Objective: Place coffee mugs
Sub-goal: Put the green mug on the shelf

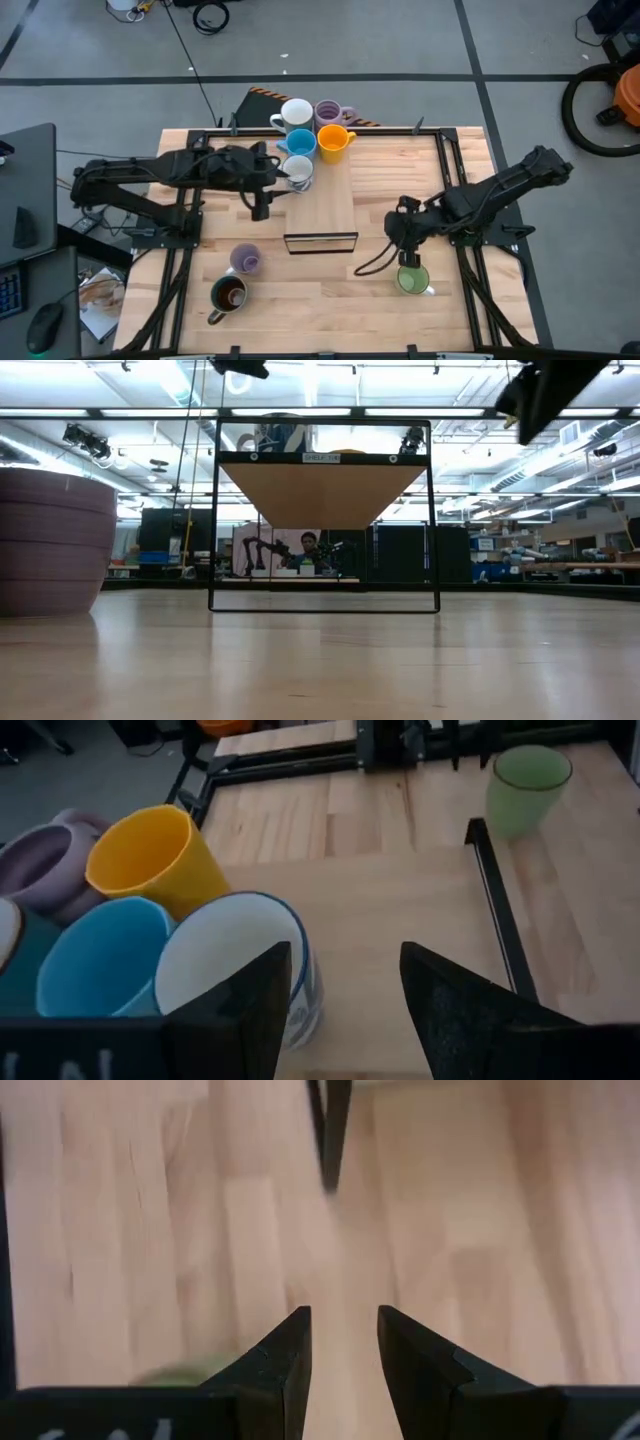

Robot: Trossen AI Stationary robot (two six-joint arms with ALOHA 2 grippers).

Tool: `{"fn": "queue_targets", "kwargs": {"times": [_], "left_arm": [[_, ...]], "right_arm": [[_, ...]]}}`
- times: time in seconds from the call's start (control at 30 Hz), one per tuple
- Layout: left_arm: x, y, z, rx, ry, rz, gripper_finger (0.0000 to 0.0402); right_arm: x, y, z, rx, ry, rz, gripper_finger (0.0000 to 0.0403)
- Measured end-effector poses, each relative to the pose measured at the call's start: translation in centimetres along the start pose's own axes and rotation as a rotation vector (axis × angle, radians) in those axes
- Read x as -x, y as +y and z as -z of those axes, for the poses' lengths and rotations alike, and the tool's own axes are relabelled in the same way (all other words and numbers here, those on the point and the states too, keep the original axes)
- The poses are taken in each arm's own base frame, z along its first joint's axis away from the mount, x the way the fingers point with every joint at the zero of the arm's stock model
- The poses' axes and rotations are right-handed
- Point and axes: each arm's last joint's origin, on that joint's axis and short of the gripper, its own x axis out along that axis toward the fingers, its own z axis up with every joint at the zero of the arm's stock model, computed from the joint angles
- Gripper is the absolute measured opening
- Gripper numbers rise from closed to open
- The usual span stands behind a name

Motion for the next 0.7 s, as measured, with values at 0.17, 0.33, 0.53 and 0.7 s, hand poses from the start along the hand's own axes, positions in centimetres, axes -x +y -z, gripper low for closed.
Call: {"fn": "queue_targets", "kwargs": {"times": [0.17,0.33,0.53,0.7], "left_arm": [[0.1,-0.1,1.2,0.000,0.002,0.000,0.0196],[0.2,-0.1,1.3,-0.001,0.004,0.000,0.0196],[0.2,-0.1,1.3,-0.007,0.004,0.001,0.0196],[0.2,-0.1,1.3,-0.007,0.004,0.001,0.0196]], "right_arm": [[-1.2,1.1,0.2,-0.042,0.184,-0.023,0.0123],[-2.8,1.6,1.0,-0.145,0.407,-0.035,0.0133],[-3.7,3.2,1.7,-0.054,0.424,-0.014,0.0157],[-4.3,3.8,2.0,0.020,0.395,0.055,0.0172]]}}
